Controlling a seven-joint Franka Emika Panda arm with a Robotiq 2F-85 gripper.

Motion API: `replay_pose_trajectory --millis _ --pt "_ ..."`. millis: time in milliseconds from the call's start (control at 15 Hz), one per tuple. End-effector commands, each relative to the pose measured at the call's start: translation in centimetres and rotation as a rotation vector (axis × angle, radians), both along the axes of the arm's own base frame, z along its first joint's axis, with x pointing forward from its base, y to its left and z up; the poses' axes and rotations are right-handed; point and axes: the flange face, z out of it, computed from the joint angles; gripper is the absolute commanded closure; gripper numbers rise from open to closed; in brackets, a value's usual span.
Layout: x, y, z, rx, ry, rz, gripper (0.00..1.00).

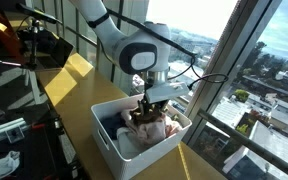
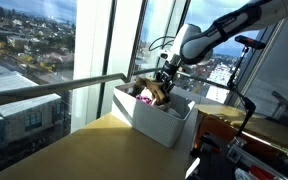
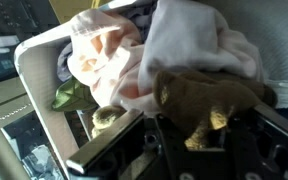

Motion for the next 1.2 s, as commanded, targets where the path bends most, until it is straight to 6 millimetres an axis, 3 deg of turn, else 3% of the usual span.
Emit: replay_pose_trajectory --millis 0,200,267,333,400,600,1000,1133 --pt "-1.2 1.0 -7.5 0.016 0.107 -0.002 0.98" --pt "-2.1 2.5 -12.0 0.035 0.184 0.009 0.98" --pt "-2.2 2.9 -12.8 0.038 0.2 0.012 0.89" --pt "-2.1 3.3 -12.7 0.042 0.206 0.017 0.65" --pt "-1.8 3.6 -12.1 0.045 0.199 0.022 0.64" --pt "-1.2 4.6 -8.9 0.047 0.171 0.045 0.46" --pt "0.0 7.6 0.5 0.002 0.058 0.119 0.04" --pt "-0.2 9.4 3.9 -0.017 0.015 0.156 0.0"
